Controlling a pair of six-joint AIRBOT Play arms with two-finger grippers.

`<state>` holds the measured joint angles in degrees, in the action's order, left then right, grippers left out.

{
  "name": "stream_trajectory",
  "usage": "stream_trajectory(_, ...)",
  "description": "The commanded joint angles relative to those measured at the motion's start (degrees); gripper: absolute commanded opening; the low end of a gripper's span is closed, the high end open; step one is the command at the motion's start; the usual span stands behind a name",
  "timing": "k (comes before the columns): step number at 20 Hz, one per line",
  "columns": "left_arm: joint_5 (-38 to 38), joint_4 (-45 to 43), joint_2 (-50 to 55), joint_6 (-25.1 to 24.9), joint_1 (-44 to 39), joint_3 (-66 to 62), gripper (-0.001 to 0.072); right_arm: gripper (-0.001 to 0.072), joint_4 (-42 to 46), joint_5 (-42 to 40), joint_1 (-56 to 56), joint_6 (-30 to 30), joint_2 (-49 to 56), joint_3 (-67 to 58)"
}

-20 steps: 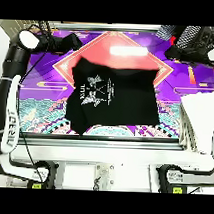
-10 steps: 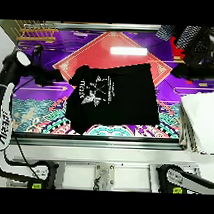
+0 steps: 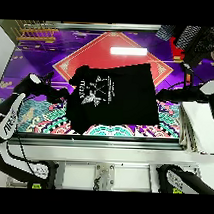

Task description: Fold the clothes and pants, and hang the long-sleeved shirts on hangers.

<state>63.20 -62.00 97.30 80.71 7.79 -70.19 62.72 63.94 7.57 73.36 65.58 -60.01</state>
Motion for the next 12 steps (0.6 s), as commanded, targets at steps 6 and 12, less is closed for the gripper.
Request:
stream_trajectory(6,3.0,2.1,1.8,-1.4,-2.4,0.0,0.0349,0.0466,0.0,-0.3,-1.2,0.3,-0.4,1.4)
stream_trajectory(12,0.4,-0.8,-3.7,-1.0,-4.6,3.5,0.0008,0.0469,3.0,0.9,3.2,4.6,-3.3,9.5)
